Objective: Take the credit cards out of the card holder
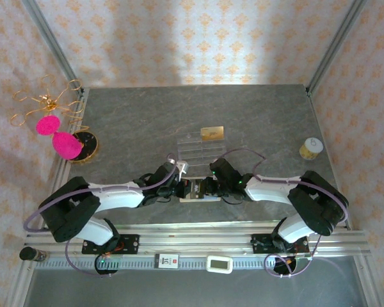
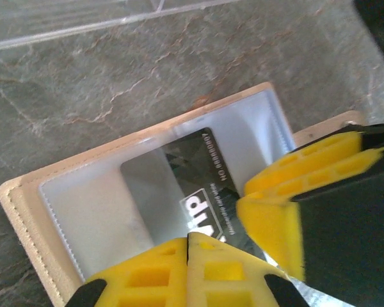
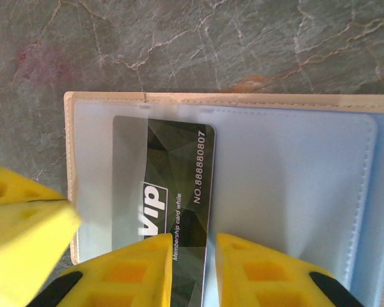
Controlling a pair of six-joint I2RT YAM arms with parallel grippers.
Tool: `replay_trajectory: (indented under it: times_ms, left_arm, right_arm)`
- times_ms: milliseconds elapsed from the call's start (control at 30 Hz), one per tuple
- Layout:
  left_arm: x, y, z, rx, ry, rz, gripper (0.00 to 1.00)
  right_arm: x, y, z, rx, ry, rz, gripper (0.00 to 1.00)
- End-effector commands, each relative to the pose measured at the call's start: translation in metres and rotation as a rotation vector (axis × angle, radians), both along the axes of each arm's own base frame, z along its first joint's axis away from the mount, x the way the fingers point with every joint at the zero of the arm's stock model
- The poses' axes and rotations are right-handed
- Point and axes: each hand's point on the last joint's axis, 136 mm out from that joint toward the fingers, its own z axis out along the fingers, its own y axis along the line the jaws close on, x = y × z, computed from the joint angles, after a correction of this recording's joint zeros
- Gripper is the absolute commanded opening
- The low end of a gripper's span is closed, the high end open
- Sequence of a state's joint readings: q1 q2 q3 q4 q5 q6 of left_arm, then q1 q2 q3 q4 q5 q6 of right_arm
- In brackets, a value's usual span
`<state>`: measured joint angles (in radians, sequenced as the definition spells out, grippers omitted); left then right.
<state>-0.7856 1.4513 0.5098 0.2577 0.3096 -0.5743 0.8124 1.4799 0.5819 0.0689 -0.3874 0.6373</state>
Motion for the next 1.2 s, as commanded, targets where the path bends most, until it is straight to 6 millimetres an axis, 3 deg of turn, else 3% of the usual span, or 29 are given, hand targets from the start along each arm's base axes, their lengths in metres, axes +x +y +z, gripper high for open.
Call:
replay_trajectory:
  times_ms: [0, 333, 467, 733, 867, 933, 1167]
  left_arm:
    - [0.006, -0.006, 0.001, 0.006, -0.024, -0.011, 0.00]
    - [-0.005, -0.008, -0.026, 0.034, 0.052, -0.039, 0.00]
    - [-0.010, 0.000, -0.029, 0.049, 0.058, -0.023, 0.00]
    - [-0.010, 0.002, -0.025, 0.026, 0.043, -0.014, 0.00]
    - [0.000, -0.002, -0.002, -0.038, 0.005, 0.024, 0.00]
    - [0.010, -0.005, 0.023, -0.083, -0.044, 0.038, 0.00]
    - [0.033, 0.000, 0.143, -0.367, -0.338, 0.090, 0.38]
  right_arm:
    - [0.007, -0.002, 0.002, -0.014, -0.020, -0.008, 0.23]
    - [0.002, 0.011, -0.006, 0.042, 0.012, 0.044, 0.20]
    - [0.006, -0.002, -0.007, -0.007, -0.004, -0.007, 0.10]
    - [0.007, -0.040, -0.003, -0.095, -0.046, -0.121, 0.02]
    - [0.012, -0.044, 0.016, -0.089, -0.095, -0.135, 0.00]
    - [0.017, -0.041, 0.037, -0.059, -0.145, -0.133, 0.00]
    - [0.041, -0.025, 0.146, 0.164, -0.423, -0.146, 0.00]
